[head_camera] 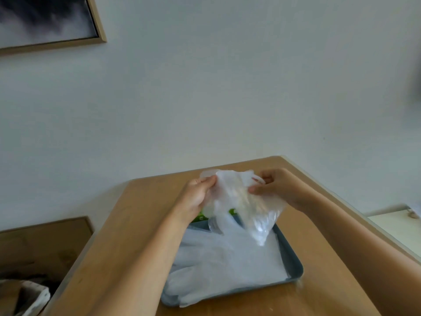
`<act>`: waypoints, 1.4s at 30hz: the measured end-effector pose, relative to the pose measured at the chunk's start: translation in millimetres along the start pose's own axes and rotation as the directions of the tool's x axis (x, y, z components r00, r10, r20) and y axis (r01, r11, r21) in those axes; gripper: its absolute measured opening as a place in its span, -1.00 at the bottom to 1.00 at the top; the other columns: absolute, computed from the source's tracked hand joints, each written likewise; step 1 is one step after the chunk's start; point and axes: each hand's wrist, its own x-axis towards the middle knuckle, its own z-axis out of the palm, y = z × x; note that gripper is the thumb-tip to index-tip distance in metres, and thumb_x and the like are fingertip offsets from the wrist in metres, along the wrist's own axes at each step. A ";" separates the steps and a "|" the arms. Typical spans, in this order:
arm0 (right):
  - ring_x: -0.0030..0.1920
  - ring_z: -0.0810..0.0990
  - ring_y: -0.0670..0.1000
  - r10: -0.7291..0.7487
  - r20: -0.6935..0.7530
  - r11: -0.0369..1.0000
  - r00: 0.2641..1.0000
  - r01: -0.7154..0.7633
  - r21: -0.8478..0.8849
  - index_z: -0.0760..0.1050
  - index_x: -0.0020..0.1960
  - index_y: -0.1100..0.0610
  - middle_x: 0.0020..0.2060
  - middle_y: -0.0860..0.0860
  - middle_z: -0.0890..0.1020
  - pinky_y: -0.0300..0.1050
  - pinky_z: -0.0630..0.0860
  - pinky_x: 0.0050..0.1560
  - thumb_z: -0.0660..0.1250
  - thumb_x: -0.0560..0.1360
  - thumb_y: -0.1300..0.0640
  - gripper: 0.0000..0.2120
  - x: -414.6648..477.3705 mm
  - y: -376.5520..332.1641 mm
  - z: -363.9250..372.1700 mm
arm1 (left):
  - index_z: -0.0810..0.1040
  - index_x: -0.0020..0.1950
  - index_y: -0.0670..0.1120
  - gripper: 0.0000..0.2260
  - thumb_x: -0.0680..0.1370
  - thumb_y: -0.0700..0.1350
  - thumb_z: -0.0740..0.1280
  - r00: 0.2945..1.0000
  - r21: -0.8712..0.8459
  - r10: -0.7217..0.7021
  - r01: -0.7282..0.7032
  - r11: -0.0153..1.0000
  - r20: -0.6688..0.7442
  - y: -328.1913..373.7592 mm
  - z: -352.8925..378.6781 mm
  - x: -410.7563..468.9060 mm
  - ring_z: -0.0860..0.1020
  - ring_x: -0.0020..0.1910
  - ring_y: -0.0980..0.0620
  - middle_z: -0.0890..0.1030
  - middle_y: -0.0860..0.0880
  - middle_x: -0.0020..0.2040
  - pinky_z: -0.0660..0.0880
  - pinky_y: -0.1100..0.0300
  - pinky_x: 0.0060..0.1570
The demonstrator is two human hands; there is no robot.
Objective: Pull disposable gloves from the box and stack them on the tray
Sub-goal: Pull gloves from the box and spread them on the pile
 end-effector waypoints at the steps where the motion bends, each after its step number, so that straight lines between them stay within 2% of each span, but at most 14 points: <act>1: -0.29 0.58 0.00 0.007 -0.051 0.999 0.999 -0.005 0.033 0.59 -0.14 0.30 -0.30 0.14 0.64 -0.10 0.52 -0.22 0.52 0.39 0.10 -0.74 4.4 7.0 -2.6 | 0.61 -0.14 -0.21 -0.79 0.61 -0.17 0.26 1.000 0.027 -0.010 0.011 1.000 -0.017 -1.5 -4.7 4.1 0.58 -0.35 0.02 0.63 -0.11 -0.30 0.49 0.20 -0.27; 7: -0.33 0.63 -0.05 0.090 -0.168 0.988 0.982 -0.067 0.139 0.67 -0.16 0.22 -0.28 0.08 0.70 -0.22 0.57 -0.21 0.35 0.53 0.02 -0.72 29.2 30.7 -5.0 | 0.55 -0.23 -0.20 -0.73 0.63 -0.16 0.23 0.998 0.074 -0.030 0.035 0.997 -0.062 -12.0 -10.8 27.1 0.43 -0.51 0.12 0.52 -0.03 -0.43 0.33 0.32 -0.47; 10: -0.23 0.67 0.01 0.141 -0.187 0.978 0.972 -0.107 0.180 0.66 -0.13 0.22 -0.25 0.07 0.71 -0.18 0.57 -0.16 0.30 0.56 0.01 -0.70 43.5 44.2 -2.3 | 0.61 -0.13 -0.18 -0.79 0.60 -0.10 0.29 0.992 0.204 -0.003 0.029 0.978 -0.128 -12.4 -13.0 46.1 0.56 -0.23 0.01 0.62 -0.08 -0.22 0.49 0.16 -0.16; 13: -0.16 0.68 0.05 0.159 -0.180 0.952 0.971 -0.102 0.289 0.67 -0.08 0.20 -0.21 0.08 0.72 -0.18 0.58 -0.15 0.38 0.51 0.10 -0.84 51.6 55.2 -1.8 | 0.65 -0.14 -0.04 -0.87 0.56 -0.06 0.35 0.976 0.404 0.065 0.025 0.914 -0.207 -11.6 -21.3 66.0 0.53 -0.26 0.04 0.61 0.00 -0.24 0.47 0.17 -0.19; 16: -0.19 0.67 0.04 0.184 -0.257 0.924 0.949 -0.077 0.374 0.67 -0.14 0.16 -0.24 0.07 0.71 -0.20 0.57 -0.19 0.45 0.44 0.14 -0.92 60.9 62.8 -2.5 | 0.65 -0.22 -0.03 -0.82 0.54 -0.01 0.38 0.974 0.401 0.096 -0.007 0.916 -0.203 -10.7 -31.1 81.2 0.59 -0.18 -0.03 0.67 -0.10 -0.17 0.53 0.07 -0.07; 19: -0.23 0.65 0.01 0.200 -0.306 0.946 0.931 -0.102 0.309 0.65 -0.16 0.14 -0.27 0.05 0.69 -0.25 0.53 -0.26 0.41 0.48 0.12 -0.89 70.9 71.4 -0.4 | 0.65 -0.22 -0.06 -0.76 0.57 0.01 0.33 0.982 0.460 0.041 0.048 0.886 -0.183 -17.0 -38.7 94.2 0.60 -0.18 -0.03 0.67 -0.06 -0.22 0.52 0.12 -0.08; 23: -0.24 0.64 0.02 0.183 -0.398 0.981 0.899 -0.143 0.129 0.65 -0.18 0.12 -0.30 0.04 0.68 -0.19 0.56 -0.21 0.38 0.51 0.06 -0.83 78.7 87.3 -6.3 | 0.67 -0.03 -0.18 -0.75 0.59 -0.02 0.31 0.966 0.504 0.018 0.118 0.856 -0.257 -34.1 -53.4 106.8 0.61 0.03 -0.08 0.67 -0.13 0.00 0.49 0.11 0.10; 27: -0.38 0.56 -0.02 0.101 -0.452 0.995 0.886 -0.092 0.043 0.60 -0.27 0.16 -0.44 0.00 0.63 -0.08 0.55 -0.17 0.34 0.54 0.07 -0.74 79.6 84.8 -22.9 | 0.63 -0.20 -0.18 -0.79 0.57 -0.11 0.33 0.914 0.658 0.029 0.270 0.703 -0.405 -43.3 -74.7 108.6 0.58 -0.06 -0.11 0.65 -0.18 -0.07 0.49 0.10 0.01; 30: -0.53 0.40 -0.15 -0.073 -0.401 0.997 0.913 0.062 -0.042 0.54 -0.30 0.15 -0.59 -0.09 0.51 -0.26 0.40 -0.37 0.34 0.54 0.10 -0.74 68.8 51.5 -37.2 | 0.69 -0.05 -0.15 -0.88 0.54 -0.16 0.36 0.914 0.734 -0.020 0.339 0.588 -0.406 -41.2 -84.2 103.1 0.61 -0.02 -0.11 0.67 -0.14 0.03 0.56 0.08 0.00; 32: -0.59 0.36 -0.18 -0.155 -0.277 0.984 0.948 0.122 -0.132 0.53 -0.31 0.11 -0.63 -0.14 0.46 -0.37 0.29 -0.48 0.36 0.52 0.07 -0.76 55.3 21.5 -41.1 | 0.62 0.18 -0.12 -0.77 0.54 -0.16 0.32 0.923 0.796 0.002 0.331 0.506 -0.385 -28.0 -76.8 93.5 0.57 0.11 -0.08 0.59 -0.12 0.22 0.51 0.13 0.05; 34: -0.59 0.34 -0.17 -0.197 -0.145 0.959 0.970 0.159 -0.235 0.53 -0.37 0.05 -0.64 -0.12 0.43 -0.39 0.25 -0.51 0.39 0.48 0.00 -0.72 41.4 -6.0 -40.7 | 0.37 0.44 -0.15 -0.55 0.56 -0.11 0.29 0.924 0.852 0.160 0.239 0.467 -0.347 -7.5 -61.8 79.5 0.41 0.36 -0.11 0.41 -0.13 0.42 0.37 0.08 0.29; 36: -0.57 0.33 -0.13 -0.211 -0.037 0.928 0.977 0.188 -0.323 0.55 -0.39 0.03 -0.63 -0.08 0.41 -0.36 0.24 -0.51 0.41 0.46 -0.06 -0.71 29.7 -29.7 -38.0 | 0.31 0.48 -0.10 -0.46 0.54 -0.01 0.36 0.939 0.836 0.305 -0.035 0.547 -0.160 16.7 -33.4 57.6 0.33 0.42 -0.02 0.35 -0.04 0.45 0.28 0.10 0.38; 39: -0.58 0.31 -0.12 -0.215 0.090 0.888 0.973 0.233 -0.396 0.60 -0.31 0.06 -0.65 -0.08 0.39 -0.36 0.22 -0.52 0.41 0.45 -0.09 -0.73 13.3 -62.8 -30.4 | 0.41 0.40 0.07 -0.28 0.29 0.20 0.53 0.937 0.665 0.252 -0.351 0.659 0.244 41.7 23.6 6.1 0.43 0.31 0.19 0.47 0.16 0.31 0.37 0.22 0.27; 42: -0.58 0.29 -0.12 -0.211 0.182 0.867 0.960 0.270 -0.420 0.59 -0.29 0.04 -0.65 -0.09 0.39 -0.38 0.21 -0.52 0.47 0.39 -0.09 -0.78 -2.9 -89.4 -26.0 | 0.53 0.17 0.11 -0.58 0.36 0.11 0.51 0.865 0.619 0.328 -0.502 0.604 0.380 37.1 60.1 -21.0 0.53 0.06 0.33 0.61 0.24 0.05 0.47 0.36 0.02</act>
